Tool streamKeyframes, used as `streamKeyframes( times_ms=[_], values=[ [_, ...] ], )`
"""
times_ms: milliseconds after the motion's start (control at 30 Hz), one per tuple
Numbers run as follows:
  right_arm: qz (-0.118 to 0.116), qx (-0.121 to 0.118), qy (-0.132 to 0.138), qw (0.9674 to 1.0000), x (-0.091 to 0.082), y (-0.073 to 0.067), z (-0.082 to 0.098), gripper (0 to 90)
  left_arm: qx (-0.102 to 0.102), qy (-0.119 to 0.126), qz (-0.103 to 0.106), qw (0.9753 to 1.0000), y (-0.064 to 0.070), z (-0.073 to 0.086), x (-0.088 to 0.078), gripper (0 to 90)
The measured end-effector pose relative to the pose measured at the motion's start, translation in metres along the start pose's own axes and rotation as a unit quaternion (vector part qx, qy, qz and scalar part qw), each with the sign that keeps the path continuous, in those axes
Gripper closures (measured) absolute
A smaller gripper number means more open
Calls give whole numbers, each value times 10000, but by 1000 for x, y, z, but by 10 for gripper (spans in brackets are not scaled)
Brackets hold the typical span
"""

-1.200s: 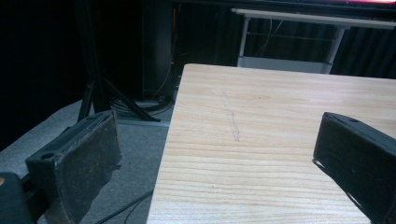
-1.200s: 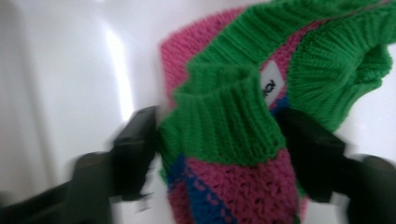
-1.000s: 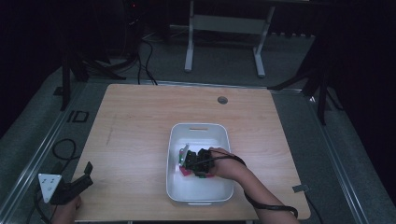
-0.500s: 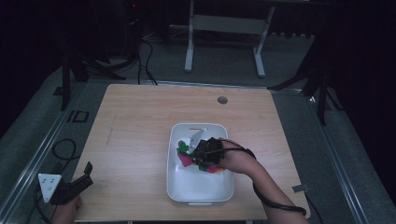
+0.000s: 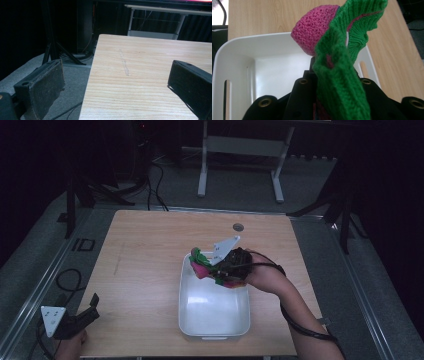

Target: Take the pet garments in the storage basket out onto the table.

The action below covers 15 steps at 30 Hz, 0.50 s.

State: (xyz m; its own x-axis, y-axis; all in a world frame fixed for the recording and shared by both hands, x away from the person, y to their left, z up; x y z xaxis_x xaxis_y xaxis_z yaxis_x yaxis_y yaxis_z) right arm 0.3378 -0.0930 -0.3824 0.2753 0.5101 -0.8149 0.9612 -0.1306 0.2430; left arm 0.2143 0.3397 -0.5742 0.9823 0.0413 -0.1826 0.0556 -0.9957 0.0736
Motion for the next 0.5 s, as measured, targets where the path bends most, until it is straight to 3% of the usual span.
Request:
streamKeyframes(
  times_ms=[233, 500],
  values=[
    [161, 104, 99, 9998, -20, 8, 3, 756, 2, 6, 1, 10000, 0, 0, 0, 12],
    [316, 278, 86, 9991, -36, 18, 19, 756, 17, 1, -12, 10000, 0, 0, 0, 12]
  ],
)
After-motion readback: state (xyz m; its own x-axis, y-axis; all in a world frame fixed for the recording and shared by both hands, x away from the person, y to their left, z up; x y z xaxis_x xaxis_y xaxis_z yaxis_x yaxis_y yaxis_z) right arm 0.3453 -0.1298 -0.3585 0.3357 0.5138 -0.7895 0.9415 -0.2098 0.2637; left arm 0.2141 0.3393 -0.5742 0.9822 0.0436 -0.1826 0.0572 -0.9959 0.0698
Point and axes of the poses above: each handheld gripper's, and its own axes: x roughly forward along the jaws, z roughly out of its underside, y roughly to its right, the point moved 2 cm from there along x, roughly forward along the jaws, and after that the axes turned 1 degree about -y, right-handed, at the moved point
